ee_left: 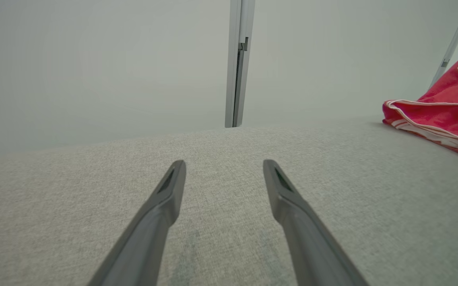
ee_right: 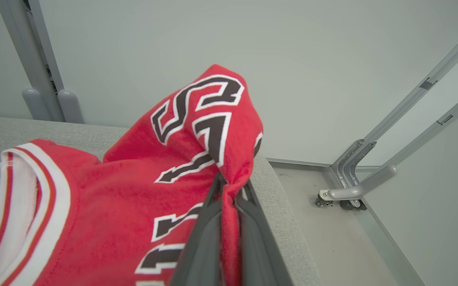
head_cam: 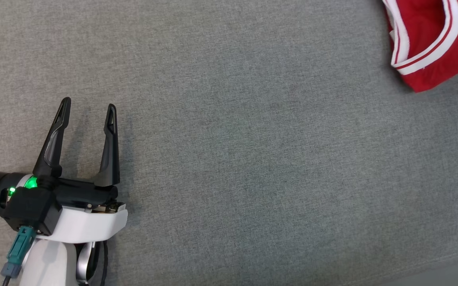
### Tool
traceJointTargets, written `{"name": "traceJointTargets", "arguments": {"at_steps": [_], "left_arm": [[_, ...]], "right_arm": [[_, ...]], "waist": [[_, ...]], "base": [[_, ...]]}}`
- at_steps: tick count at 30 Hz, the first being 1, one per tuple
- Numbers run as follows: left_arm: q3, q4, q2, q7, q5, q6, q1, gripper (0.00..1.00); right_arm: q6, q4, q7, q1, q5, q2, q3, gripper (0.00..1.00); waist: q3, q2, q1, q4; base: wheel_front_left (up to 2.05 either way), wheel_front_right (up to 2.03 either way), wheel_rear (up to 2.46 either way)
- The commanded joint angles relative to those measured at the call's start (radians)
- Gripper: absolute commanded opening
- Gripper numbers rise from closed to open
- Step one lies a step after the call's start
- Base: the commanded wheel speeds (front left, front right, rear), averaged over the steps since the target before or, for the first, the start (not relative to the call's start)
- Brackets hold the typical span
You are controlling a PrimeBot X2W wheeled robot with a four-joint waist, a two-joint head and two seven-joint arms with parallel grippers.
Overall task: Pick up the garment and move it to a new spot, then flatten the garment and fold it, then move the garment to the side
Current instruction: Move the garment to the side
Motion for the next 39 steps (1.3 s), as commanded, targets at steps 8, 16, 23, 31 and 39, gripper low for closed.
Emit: {"name": "traceJointTargets", "arguments": {"at_steps": [8, 16, 23, 31, 39], "left_arm": [[0.009, -0.021, 0.006, 0.0, 0.005, 0.005, 0.011, 1.0], [0.013, -0.012, 0.003, 0.0, -0.001, 0.006, 0.007, 1.0], [0.023, 0.001, -0.004, 0.0, -0.015, 0.011, 0.02, 1.0], [0.036, 0.032, -0.019, 0.0, -0.049, 0.015, 0.053, 1.0], [0.064, 0.084, -0.028, 0.0, -0.082, 0.018, 0.126, 1.0]], "right_arm": [[0.0, 0.028, -0.026, -0.051, 0.02, -0.025, 0.034, 0.0], [0.0, 0.059, -0.054, -0.069, 0.01, -0.027, 0.05, 1.0], [0.0, 0.06, -0.083, -0.066, -0.005, -0.02, 0.068, 1.0], [0.0, -0.055, -0.093, -0.01, -0.026, -0.006, 0.028, 1.0], [0.0, -0.31, -0.093, 0.214, -0.107, 0.066, -0.12, 1.0]], "waist": [[0.016, 0.0, 0.0, -0.009], [0.013, 0.0, 0.0, -0.007], [-0.027, 0.0, 0.0, -0.001], [-0.133, 0.0, 0.0, 0.029], [-0.282, 0.0, 0.0, 0.064]], "base": [[0.0, 0.0, 0.0], [0.0, 0.0, 0.0], [0.0, 0.0, 0.0], [0.0, 0.0, 0.0], [0.0, 0.0, 0.0]]}}
